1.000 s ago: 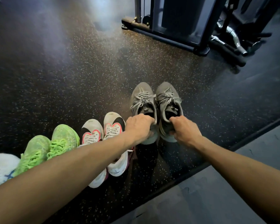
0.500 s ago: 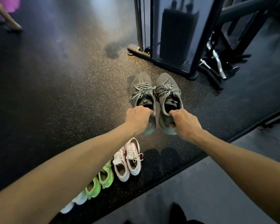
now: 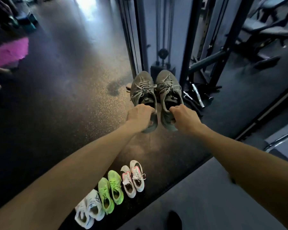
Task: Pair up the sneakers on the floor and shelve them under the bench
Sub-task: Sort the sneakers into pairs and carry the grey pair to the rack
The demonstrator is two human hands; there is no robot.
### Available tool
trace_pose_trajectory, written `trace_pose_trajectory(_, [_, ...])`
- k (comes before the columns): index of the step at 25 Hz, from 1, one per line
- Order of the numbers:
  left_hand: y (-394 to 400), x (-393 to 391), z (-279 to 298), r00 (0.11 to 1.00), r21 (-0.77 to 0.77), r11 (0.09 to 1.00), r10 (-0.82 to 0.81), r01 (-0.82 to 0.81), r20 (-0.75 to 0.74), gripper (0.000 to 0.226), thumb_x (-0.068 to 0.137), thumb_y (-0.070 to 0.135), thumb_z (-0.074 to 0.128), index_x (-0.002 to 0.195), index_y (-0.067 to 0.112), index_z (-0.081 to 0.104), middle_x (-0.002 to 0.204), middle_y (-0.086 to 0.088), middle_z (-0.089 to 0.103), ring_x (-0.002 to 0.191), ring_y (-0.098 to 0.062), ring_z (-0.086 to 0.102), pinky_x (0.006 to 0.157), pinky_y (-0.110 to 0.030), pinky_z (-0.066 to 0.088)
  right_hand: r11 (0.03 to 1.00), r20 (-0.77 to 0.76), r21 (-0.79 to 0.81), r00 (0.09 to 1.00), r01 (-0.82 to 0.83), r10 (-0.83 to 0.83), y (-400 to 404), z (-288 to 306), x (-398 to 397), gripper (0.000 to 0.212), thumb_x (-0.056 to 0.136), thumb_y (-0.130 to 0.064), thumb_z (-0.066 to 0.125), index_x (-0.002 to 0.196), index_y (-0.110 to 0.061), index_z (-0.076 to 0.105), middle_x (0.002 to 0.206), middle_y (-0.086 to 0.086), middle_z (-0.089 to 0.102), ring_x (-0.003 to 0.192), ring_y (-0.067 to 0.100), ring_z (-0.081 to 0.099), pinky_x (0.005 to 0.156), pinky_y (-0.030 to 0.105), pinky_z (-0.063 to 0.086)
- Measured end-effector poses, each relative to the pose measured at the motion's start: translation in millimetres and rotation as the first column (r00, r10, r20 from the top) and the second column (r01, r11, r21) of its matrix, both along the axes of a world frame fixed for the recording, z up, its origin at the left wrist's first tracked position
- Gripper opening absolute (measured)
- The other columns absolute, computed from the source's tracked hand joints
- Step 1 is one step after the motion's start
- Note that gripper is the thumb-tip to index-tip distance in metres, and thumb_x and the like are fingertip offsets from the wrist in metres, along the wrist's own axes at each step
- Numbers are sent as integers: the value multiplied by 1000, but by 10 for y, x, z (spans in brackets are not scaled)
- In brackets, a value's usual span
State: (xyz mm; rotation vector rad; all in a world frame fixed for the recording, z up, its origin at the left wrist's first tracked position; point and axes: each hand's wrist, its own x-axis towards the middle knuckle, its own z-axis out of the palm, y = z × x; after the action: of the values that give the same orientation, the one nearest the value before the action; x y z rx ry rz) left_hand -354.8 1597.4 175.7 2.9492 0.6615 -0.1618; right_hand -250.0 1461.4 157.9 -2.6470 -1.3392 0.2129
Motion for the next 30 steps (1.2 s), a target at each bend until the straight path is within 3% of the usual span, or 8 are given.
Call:
trace_pose_trajectory(4, [-357, -78, 204, 999, -35, 999, -37, 37, 11, 16, 85, 24, 67, 99, 29, 67, 104, -6, 66, 102, -30, 63, 82, -38, 51, 997, 0, 7, 997, 74, -74, -362, 177, -199, 19, 84, -14, 64, 102, -14, 56, 106, 9, 59, 95, 31, 60, 67, 36, 43])
trace_pose_trajectory(8, [-750, -294, 36, 980, -13, 980, -197, 196, -17, 15, 89, 25, 63, 103, 28, 67, 109, -4, 66, 107, -28, 61, 83, -36, 46, 972, -47, -28, 971, 232, -233, -860, 38, -626, 20, 85, -14, 59, 104, -15, 57, 107, 10, 58, 94, 35, 62, 72, 39, 47])
trace_pose_trajectory(12, [-1166, -611, -272, 922, -93, 923, -380, 373, -73, 29, 91, 20, 60, 116, 34, 64, 118, -2, 63, 116, -25, 56, 91, -40, 45, 906, -95, -80, 902, 416, -422, -1431, -270, -1250, 15, 86, -11, 53, 100, -16, 57, 106, 9, 60, 93, 33, 63, 72, 40, 49])
trace_pose_trajectory(19, [-2336, -996, -477, 698, -112, 709, -705, 696, -126, 23, 89, 10, 58, 104, 27, 64, 114, -3, 64, 114, -26, 56, 87, -40, 45, 682, -141, -150, 667, 716, -732, -2665, -568, -2263, 15, 85, -13, 58, 99, -15, 56, 107, 8, 58, 96, 31, 62, 72, 36, 46])
trace_pose_trajectory(25, [-3772, -1019, -573, 490, -71, 498, -865, 864, -109, 21, 91, 11, 57, 104, 25, 65, 109, -1, 66, 110, -24, 58, 86, -38, 44, 476, -162, -143, 454, 868, -876, -4026, -713, -2691, 14, 85, -13, 57, 99, -15, 56, 106, 8, 58, 97, 31, 61, 69, 33, 43])
trace_pose_trajectory(30, [-5204, -1108, -667, 391, -70, 400, -914, 914, -112, 15, 91, 21, 61, 105, 26, 64, 111, -1, 66, 110, -24, 58, 89, -37, 43, 378, -160, -125, 357, 917, -920, -5367, -783, -2978, 15, 83, -12, 56, 98, -14, 57, 105, 9, 60, 98, 32, 61, 70, 36, 47])
